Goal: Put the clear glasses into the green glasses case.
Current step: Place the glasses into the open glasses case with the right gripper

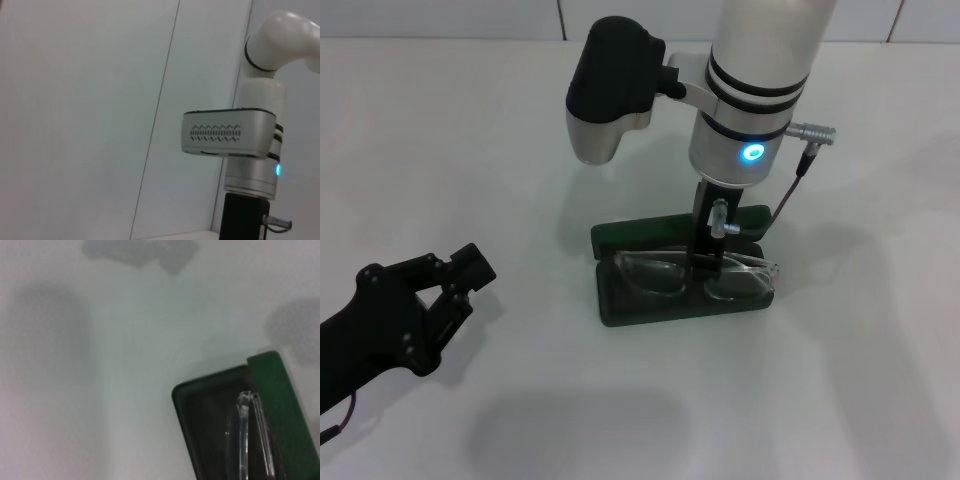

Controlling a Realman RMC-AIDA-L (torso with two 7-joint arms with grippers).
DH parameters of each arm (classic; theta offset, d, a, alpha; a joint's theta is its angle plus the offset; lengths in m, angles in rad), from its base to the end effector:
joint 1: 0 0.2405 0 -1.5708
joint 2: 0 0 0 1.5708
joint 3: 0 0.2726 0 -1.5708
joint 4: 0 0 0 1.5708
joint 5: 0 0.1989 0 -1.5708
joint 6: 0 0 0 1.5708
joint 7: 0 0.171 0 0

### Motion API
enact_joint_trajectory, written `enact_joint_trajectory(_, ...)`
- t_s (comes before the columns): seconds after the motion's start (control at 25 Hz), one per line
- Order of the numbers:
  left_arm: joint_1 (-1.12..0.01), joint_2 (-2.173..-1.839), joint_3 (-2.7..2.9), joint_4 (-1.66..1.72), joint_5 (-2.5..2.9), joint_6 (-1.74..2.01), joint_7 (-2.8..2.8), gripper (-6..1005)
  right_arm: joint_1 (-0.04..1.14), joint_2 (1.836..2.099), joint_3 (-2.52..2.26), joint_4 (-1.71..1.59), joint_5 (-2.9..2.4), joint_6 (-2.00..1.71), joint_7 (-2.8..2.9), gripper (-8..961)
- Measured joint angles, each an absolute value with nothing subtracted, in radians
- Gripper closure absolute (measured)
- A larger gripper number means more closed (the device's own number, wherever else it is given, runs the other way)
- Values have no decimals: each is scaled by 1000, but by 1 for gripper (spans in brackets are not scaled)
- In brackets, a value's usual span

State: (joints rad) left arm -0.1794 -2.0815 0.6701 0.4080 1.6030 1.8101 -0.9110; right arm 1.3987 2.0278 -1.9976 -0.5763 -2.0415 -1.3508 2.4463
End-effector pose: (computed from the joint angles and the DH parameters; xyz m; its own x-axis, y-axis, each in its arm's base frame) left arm -0.3032 0.2238 -0.0152 0.5561 0.1149 0.8232 0.5367 -0.8058 -0.2501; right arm 0.0685 0.3816 -0.1311 0.7922 -0.1551 0.5902 -0.1393 -0.9876 -0.0725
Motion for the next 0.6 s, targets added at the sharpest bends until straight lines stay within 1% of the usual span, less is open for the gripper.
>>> enact_joint_trajectory(0.08, -178, -2082, 669, 408, 1603, 1810, -910, 864, 1387, 2028, -2003, -599, -2060, -1358, 2443, 885)
enact_joint_trajectory(0.24, -178, -2082, 668, 408, 1603, 1810, -910, 864, 1332, 2028, -2009, -686, -2135, -1373, 2443, 886)
enact_joint_trajectory(0.28, -178, -2082, 668, 408, 1603, 1810, -910, 864, 1304, 2028, -2006, -728, -2170, -1379, 2444, 886)
enact_joint_trajectory(0.6, -182, -2082, 665, 408, 1602, 1810, -913, 864, 1266, 2028, -2001, -800, -2238, -1381, 2441, 887)
